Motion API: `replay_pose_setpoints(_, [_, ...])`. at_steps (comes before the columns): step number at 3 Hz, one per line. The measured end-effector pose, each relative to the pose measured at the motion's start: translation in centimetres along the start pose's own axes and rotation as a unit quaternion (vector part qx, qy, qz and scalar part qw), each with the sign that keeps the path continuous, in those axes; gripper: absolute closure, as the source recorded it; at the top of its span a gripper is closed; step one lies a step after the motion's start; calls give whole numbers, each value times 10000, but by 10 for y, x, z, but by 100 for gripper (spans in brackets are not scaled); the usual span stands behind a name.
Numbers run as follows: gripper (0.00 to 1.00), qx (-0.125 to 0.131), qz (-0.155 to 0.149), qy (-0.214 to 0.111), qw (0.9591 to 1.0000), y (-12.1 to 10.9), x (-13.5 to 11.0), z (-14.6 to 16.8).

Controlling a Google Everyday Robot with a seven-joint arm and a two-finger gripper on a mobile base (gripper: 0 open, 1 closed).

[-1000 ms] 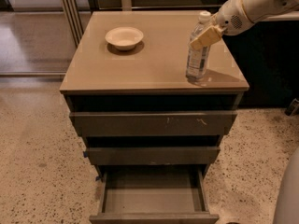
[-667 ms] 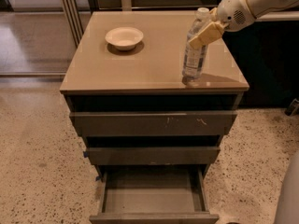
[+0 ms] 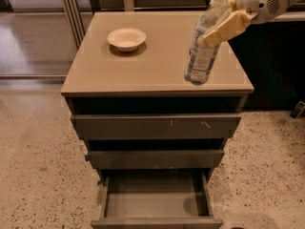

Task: Place blue plastic bottle into bottom drawer

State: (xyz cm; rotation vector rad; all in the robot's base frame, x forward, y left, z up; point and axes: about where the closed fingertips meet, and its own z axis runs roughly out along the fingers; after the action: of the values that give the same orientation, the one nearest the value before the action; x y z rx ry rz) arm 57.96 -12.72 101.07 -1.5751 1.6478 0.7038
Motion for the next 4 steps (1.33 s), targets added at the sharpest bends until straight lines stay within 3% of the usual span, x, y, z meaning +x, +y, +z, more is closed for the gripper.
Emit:
replay_pose_setpoints(2, [100,54,-11,61,10000,-3,5,10])
replay_pose_setpoints(3, [100,382,-134,89,9991,27,23,4])
replay_pose_setpoints(4, [100,549,75,127,9984,64,59,5])
